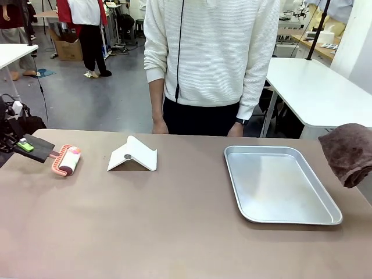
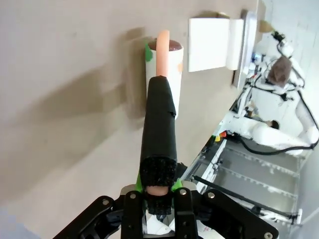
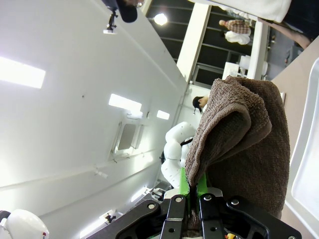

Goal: Clean the surface of the table.
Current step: Clean the area not pointed to by the person.

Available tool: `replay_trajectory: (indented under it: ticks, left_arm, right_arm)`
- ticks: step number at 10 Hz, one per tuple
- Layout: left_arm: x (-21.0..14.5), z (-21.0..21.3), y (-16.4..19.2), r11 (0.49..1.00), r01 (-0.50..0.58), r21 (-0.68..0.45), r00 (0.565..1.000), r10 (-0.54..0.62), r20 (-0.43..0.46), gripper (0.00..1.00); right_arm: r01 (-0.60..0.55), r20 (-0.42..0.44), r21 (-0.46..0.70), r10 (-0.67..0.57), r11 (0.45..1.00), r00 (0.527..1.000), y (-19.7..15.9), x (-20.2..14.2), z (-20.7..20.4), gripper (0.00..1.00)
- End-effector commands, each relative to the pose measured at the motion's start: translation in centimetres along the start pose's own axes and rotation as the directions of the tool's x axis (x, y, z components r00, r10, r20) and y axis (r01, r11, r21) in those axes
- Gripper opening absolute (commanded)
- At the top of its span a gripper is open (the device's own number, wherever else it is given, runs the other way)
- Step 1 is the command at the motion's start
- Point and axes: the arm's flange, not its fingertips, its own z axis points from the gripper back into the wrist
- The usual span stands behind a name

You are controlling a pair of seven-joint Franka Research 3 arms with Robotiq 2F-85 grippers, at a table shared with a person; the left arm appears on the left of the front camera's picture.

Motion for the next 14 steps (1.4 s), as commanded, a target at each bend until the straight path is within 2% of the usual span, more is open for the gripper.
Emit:
replay_trajectory:
  ticks: [1,3,6,7,9,11,12,13,14]
  left_arm:
    - [-2.5,-1.0,-2.3,0.974,0.206,-0.093,0.978,-0.208,-0.019,0.20]
    - [-4.7,0.8,-4.8,0.924,0.328,-0.194,0.943,-0.331,0.021,0.20]
    - [-9.9,3.0,-6.1,0.881,0.408,-0.241,0.911,-0.409,0.049,0.20]
    - [-12.1,3.5,-5.9,0.883,0.390,-0.261,0.918,-0.396,0.032,0.20]
    - [-17.6,4.7,-4.3,0.872,0.404,-0.276,0.915,-0.393,0.096,0.20]
    - [-21.0,4.9,-2.4,0.852,0.427,-0.303,0.904,-0.398,0.154,0.20]
    - [-21.7,5.0,-1.5,0.852,0.429,-0.300,0.902,-0.389,0.187,0.20]
    - [-19.9,5.7,-2.5,0.874,0.392,-0.289,0.920,-0.369,0.131,0.20]
    - [-19.9,5.7,-2.5,0.874,0.392,-0.289,0.920,-0.369,0.131,0.20]
  right_arm:
    - [0.016,-0.008,-0.003,-0.016,1.000,1.000,0.6,0.1,-0.3,0.06]
    - [0.016,-0.008,-0.003,-0.016,1.000,1.000,0.6,0.1,-0.3,0.06]
    - [0.016,-0.008,-0.003,-0.016,1.000,1.000,0.6,0.1,-0.3,0.06]
    - [0.016,-0.008,-0.003,-0.016,1.000,1.000,0.6,0.1,-0.3,0.06]
    - [0.016,-0.008,-0.003,-0.016,1.000,1.000,0.6,0.1,-0.3,0.06]
    - [0.016,-0.008,-0.003,-0.016,1.000,1.000,0.6,0.1,-0.3,0.06]
    - [0.016,-0.008,-0.003,-0.016,1.000,1.000,0.6,0.1,-0.3,0.06]
    - [0.016,-0.008,-0.003,-0.016,1.000,1.000,0.6,0.1,-0.3,0.06]
    - [0.016,-0.008,-0.003,-0.016,1.000,1.000,0.6,0.1,-0.3,0.06]
